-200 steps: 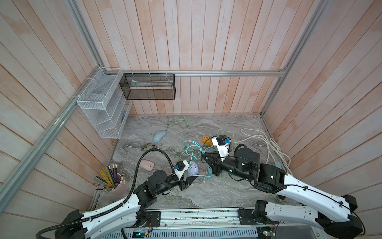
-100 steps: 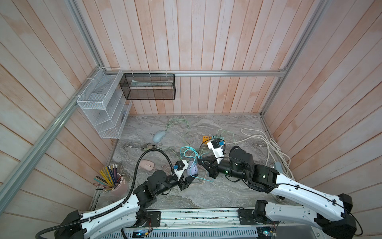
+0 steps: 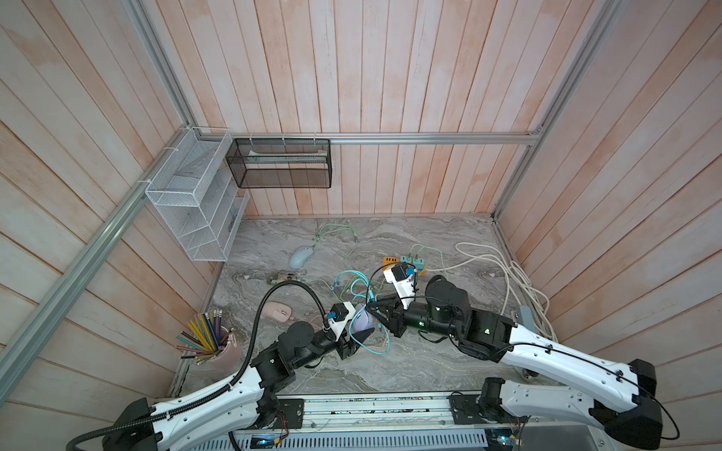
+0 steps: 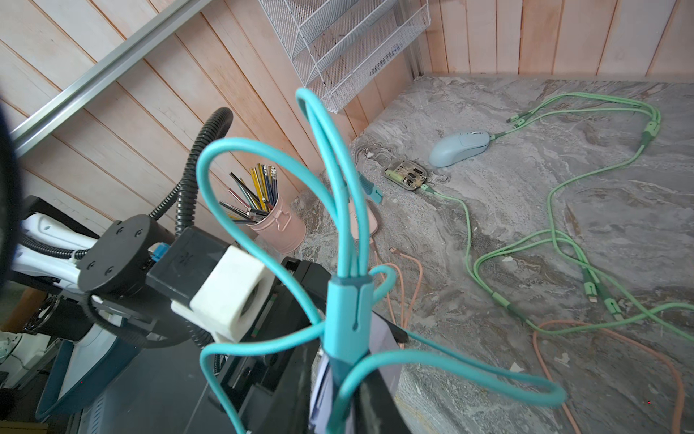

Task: Unplug the wireless mouse
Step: Remove the power cord from the mouse.

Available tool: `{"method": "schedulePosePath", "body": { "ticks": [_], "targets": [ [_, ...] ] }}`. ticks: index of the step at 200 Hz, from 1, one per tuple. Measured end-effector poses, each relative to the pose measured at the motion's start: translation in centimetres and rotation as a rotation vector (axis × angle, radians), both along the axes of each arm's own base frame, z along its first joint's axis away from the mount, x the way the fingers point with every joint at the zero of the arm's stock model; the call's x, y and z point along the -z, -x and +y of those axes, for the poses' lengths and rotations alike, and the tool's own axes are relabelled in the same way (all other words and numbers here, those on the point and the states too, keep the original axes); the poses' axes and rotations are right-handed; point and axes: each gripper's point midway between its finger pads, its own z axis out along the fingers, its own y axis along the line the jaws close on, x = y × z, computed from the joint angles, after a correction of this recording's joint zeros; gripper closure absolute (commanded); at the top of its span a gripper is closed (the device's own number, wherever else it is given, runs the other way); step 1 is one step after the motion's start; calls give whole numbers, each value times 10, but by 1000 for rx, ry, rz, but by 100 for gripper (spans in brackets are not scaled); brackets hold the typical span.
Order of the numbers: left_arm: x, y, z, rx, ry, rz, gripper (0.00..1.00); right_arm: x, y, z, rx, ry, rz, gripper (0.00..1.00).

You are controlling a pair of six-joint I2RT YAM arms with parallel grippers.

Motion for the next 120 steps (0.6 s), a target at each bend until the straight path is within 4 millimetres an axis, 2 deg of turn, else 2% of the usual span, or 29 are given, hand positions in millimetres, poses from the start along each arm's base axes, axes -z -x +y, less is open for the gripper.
{"method": "schedulePosePath", "body": {
  "ticks": [13,24,32,39,89,120],
  "targets": [
    [0,0,0,0,0,0,58,3,-1,2,0,5,3,78],
    [0,0,0,0,-1,0,58,5,-3,5,4,9,7,83],
    [1,0,0,-2,-2,5,58,7,-5,6,12,11,10,89],
    [2,-1,1,-8,-3,12,58,8,-7,6,24,14,10,100],
    [5,-10,5,-66,-14,24,58,11,-20,-1,104,32,0,100],
    [2,-13,5,-90,-25,26,64,9,-24,-7,141,31,-6,100]
  ]
}}
